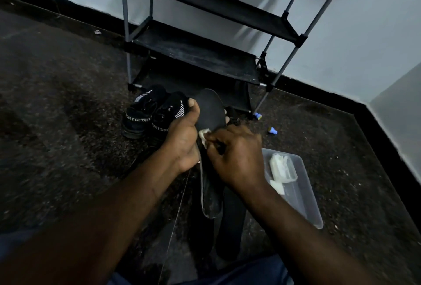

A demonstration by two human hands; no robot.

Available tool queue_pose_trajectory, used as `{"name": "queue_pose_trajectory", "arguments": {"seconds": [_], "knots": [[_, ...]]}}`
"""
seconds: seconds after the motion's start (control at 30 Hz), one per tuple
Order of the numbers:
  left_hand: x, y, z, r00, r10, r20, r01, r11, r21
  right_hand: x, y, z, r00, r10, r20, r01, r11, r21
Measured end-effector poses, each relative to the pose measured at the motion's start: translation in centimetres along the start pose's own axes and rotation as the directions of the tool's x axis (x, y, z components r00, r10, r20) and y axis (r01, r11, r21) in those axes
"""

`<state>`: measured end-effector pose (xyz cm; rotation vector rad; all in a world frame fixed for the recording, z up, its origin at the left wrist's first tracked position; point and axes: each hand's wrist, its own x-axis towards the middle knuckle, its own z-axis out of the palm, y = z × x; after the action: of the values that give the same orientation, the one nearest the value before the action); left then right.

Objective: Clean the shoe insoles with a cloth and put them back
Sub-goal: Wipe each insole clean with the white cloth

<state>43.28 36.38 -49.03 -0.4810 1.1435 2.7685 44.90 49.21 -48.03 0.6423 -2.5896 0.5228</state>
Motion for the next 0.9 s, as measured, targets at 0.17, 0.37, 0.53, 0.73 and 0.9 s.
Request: {"name": "queue_pose_trajectory", "arguments": {"seconds": [0.17,0.37,0.53,0.73,0.9], "knots": [[0.2,-0.3,-0.1,1.000,0.008,0.008,-0.009,0.998,0.058,2.0,2.7,-1.2,0.995,0.032,-0.094,-0.047,0.987,-0.153],[0.0,0.2,-0.1,0.999,-0.011,0.036,0.009,0.999,0.049,1.4,2.0,-0.5,0.987,0.121,-0.101,-0.117,0.992,0.044],[-0.3,0.3,-0.3,0.996,-0.012,0.089,0.012,1.000,0.000,-1.1,0.0,1.1,0.986,0.163,-0.025,-0.155,0.967,0.202],[-0.5,0.5,-0.3,0.995,0.003,0.104,-0.004,1.000,0.008,-1.6,-1.8,0.3,0.938,0.293,0.183,-0.343,0.728,0.594],[-0.4,0.4,-0.5,0.983,-0.050,0.177,0.036,0.996,0.086,-0.6,0.3,-1.7,0.825,0.498,0.267,-0.456,0.308,0.835]]}}
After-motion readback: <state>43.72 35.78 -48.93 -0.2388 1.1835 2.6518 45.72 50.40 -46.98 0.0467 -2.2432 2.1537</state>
